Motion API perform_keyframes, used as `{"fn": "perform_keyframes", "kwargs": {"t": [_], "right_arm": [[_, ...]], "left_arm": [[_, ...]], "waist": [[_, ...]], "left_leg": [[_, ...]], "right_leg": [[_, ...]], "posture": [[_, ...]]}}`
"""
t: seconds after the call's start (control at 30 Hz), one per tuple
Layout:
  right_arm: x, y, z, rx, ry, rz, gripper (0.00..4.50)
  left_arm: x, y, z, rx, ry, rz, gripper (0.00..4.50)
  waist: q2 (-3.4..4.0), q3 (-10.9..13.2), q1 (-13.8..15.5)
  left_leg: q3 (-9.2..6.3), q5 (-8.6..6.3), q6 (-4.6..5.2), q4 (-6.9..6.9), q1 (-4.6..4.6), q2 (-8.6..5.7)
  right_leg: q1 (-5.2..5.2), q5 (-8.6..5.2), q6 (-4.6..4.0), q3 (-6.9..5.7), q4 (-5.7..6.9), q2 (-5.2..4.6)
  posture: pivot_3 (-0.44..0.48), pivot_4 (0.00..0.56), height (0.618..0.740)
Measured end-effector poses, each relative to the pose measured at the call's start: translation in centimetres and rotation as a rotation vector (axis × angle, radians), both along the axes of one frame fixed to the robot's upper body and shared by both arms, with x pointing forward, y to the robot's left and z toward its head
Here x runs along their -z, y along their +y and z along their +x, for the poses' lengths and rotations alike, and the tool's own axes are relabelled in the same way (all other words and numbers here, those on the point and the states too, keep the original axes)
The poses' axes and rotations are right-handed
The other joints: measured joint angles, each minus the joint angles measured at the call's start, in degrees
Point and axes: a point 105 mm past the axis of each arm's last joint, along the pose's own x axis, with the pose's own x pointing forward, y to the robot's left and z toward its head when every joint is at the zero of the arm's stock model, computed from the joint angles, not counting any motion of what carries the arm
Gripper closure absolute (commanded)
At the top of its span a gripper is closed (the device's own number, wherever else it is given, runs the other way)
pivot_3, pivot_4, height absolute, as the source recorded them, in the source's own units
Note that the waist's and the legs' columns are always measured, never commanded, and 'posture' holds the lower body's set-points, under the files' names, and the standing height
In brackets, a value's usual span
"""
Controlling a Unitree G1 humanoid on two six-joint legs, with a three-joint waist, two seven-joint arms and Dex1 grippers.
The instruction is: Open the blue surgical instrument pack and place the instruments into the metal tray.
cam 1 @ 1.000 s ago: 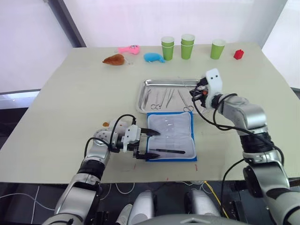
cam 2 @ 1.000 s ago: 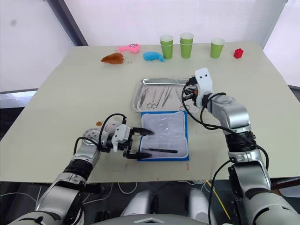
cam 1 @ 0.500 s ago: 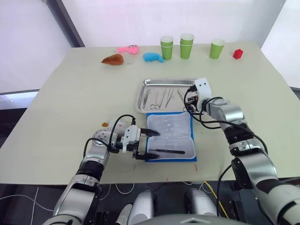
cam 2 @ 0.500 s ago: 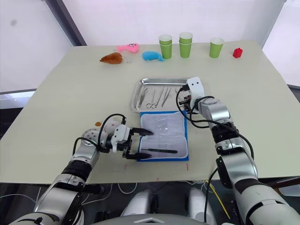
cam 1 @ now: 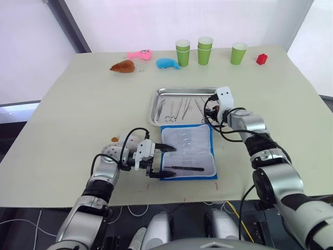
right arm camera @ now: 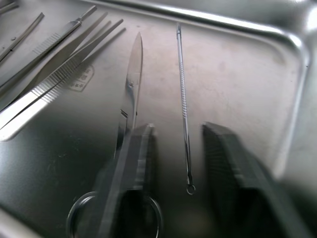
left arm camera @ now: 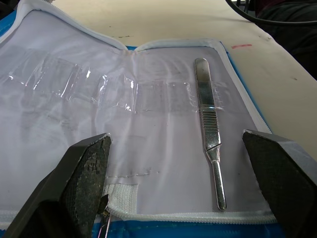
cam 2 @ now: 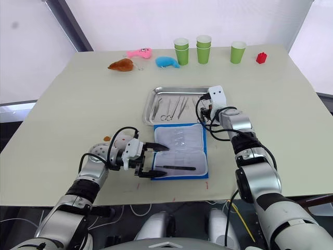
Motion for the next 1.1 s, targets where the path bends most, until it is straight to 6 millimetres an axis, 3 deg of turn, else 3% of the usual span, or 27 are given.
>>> {"fn": "perform_keyframes", "kwargs": {"t": [0.07, 0.23, 0.3, 0.4, 0.47, 0.63, 0.77, 0.87, 1.0, 1.1], "right_arm": [[-1.0, 0.2, 0.1, -0.022, -0.041, 0.008, 0.04], [-3.5, 0.4, -0.2, -0.079, -0.149, 0.041, 0.04], [-4.1, 0.3, -2.5, -0.204, -0.230, 0.164, 0.04], [-3.0, -0.8, -4.7, -0.286, -0.237, 0.211, 0.04], [-3.2, -1.5, -6.8, -0.364, -0.315, 0.232, 0.04], [-3.5, -3.4, -12.6, -0.577, -0.410, 0.240, 0.04], [-3.8, -4.8, -15.9, -0.749, -0.401, 0.173, 0.04], [-3.9, -6.9, -18.2, -0.861, -0.340, 0.122, 0.04], [-7.4, -10.4, -20.8, -1.005, -0.331, 0.068, 0.04], [-8.3, -11.2, -21.9, -1.067, -0.321, 0.048, 0.04]], "left_arm": [[0.0, 0.0, 0.0, 0.001, -0.001, 0.000, 0.00], [-0.1, -0.1, 0.0, 0.001, -0.002, -0.001, 0.00], [-0.1, -0.3, 0.0, 0.005, -0.005, -0.005, 0.00], [-0.1, -0.3, 0.0, 0.004, -0.004, -0.003, 0.00], [-0.1, -0.3, 0.0, 0.005, -0.004, -0.005, 0.00], [0.0, -0.2, -0.1, 0.000, -0.001, -0.003, 0.00], [0.0, -0.4, 0.0, 0.001, 0.000, -0.008, 0.00], [0.0, -0.4, 0.0, 0.005, 0.000, -0.008, 0.00], [0.0, -0.3, 0.0, 0.001, 0.004, -0.006, 0.00], [0.0, -0.4, 0.0, 0.003, 0.004, -0.008, 0.00]], "waist": [[0.01, 0.0, 0.0], [-0.01, 0.0, 0.0], [-0.03, 0.0, 0.3], [-0.02, 0.1, 0.2], [-0.04, 0.1, 0.3], [-0.19, 0.2, 0.1], [-0.43, 0.3, 0.1], [-0.45, 0.4, 0.2], [-0.47, 0.4, 0.2], [-0.53, 0.4, 0.2]], "left_leg": [[-0.01, 0.00, 0.00, -0.01, 0.00, 0.00], [-0.06, 0.00, 0.00, -0.03, -0.05, -0.01], [-0.13, 0.00, 0.00, -0.09, -0.08, -0.06], [-0.03, 0.00, 0.00, -0.10, -0.06, -0.10], [-0.09, 0.00, 0.00, -0.11, -0.07, -0.12], [0.01, -0.01, 0.00, -0.10, 0.04, -0.21], [-0.02, -0.01, 0.00, -0.06, 0.04, -0.27], [-0.01, -0.01, 0.00, -0.08, 0.05, -0.31], [-0.05, -0.01, 0.00, -0.08, 0.10, -0.32], [-0.09, -0.01, 0.00, -0.08, 0.16, -0.30]], "right_leg": [[0.00, 0.00, 0.00, 0.00, 0.00, 0.00], [0.00, -0.01, 0.01, 0.00, -0.04, 0.01], [0.02, -0.03, 0.03, 0.05, -0.09, 0.02], [0.02, -0.04, 0.07, 0.20, -0.07, 0.02], [0.03, -0.15, 0.23, 0.23, -0.08, 0.05], [0.11, -0.19, 0.33, 0.49, -0.09, 0.06], [0.14, -0.21, 0.35, 0.56, -0.14, 0.05], [0.17, -0.24, 0.40, 0.60, -0.18, 0.04], [0.23, -0.25, 0.41, 0.59, -0.18, 0.06], [0.31, -0.26, 0.41, 0.55, -0.19, 0.06]], "posture": [[0.000, 0.150, 0.740], [0.000, 0.150, 0.740], [0.000, 0.150, 0.740], [0.000, 0.150, 0.740], [0.000, 0.150, 0.740], [0.000, 0.150, 0.740], [0.000, 0.150, 0.740], [0.000, 0.150, 0.740], [0.000, 0.150, 0.740], [0.000, 0.150, 0.740]]}}
